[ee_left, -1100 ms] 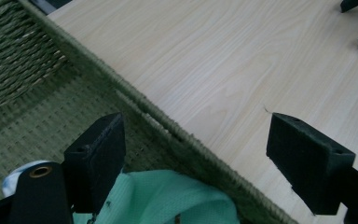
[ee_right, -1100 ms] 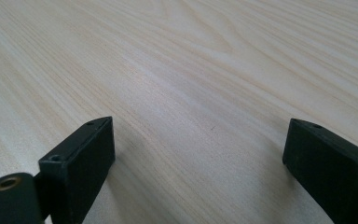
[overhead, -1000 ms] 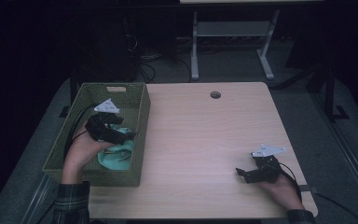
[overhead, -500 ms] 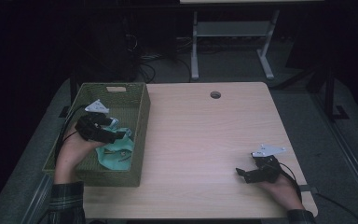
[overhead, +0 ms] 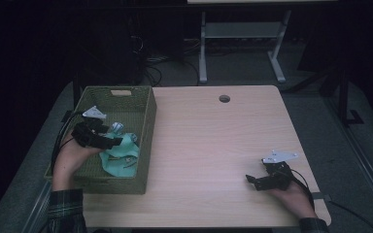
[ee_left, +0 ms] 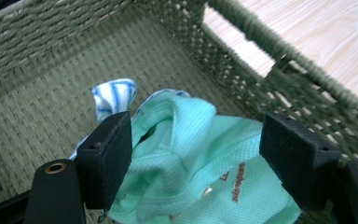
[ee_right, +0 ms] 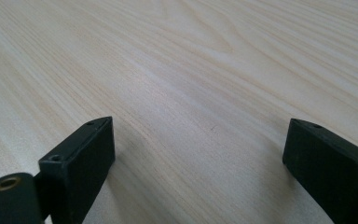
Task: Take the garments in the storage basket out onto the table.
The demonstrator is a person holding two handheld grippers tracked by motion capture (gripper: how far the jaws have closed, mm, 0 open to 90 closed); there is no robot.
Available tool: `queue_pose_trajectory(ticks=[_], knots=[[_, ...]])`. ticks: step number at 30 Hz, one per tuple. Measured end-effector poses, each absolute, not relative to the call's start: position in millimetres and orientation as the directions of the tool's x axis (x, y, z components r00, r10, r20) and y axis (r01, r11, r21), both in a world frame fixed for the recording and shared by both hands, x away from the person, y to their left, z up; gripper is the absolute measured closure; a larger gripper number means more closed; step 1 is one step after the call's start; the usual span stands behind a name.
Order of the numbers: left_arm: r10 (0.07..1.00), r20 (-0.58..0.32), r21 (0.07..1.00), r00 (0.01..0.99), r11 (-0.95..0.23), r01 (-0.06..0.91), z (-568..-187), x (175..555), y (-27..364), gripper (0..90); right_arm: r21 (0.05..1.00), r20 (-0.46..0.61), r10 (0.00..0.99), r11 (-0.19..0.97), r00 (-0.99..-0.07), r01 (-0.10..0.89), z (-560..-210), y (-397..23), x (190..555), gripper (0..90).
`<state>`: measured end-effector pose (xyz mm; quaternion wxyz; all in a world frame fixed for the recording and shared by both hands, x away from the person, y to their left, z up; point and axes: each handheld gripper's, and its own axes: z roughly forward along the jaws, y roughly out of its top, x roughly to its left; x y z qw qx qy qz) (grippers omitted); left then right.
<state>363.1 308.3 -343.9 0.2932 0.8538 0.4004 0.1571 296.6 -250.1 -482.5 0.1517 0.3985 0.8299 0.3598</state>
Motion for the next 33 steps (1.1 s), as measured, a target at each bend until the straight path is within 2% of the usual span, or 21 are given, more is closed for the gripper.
queue_pose_trajectory(ticks=[16, 30, 33], knots=[[0.784, 0.051, 0.543, 0.619, -0.542, 0.641, -370.8, 375.3, 316.4, 25.2, 0.718, 0.035, 0.770, 0.424, -0.637, 0.552, -482.5, -250.1, 296.7, 8.7], [0.791, 0.037, 0.514, 0.610, -0.539, 0.667, -391.7, 383.4, 323.7, 25.2, 0.718, 0.035, 0.770, 0.424, -0.637, 0.552, -482.5, -250.1, 296.7, 8.7], [0.787, 0.036, 0.516, 0.615, -0.542, 0.663, -393.6, 383.5, 323.5, 29.9, 0.718, 0.035, 0.770, 0.424, -0.637, 0.552, -482.5, -250.1, 296.6, 8.7]])
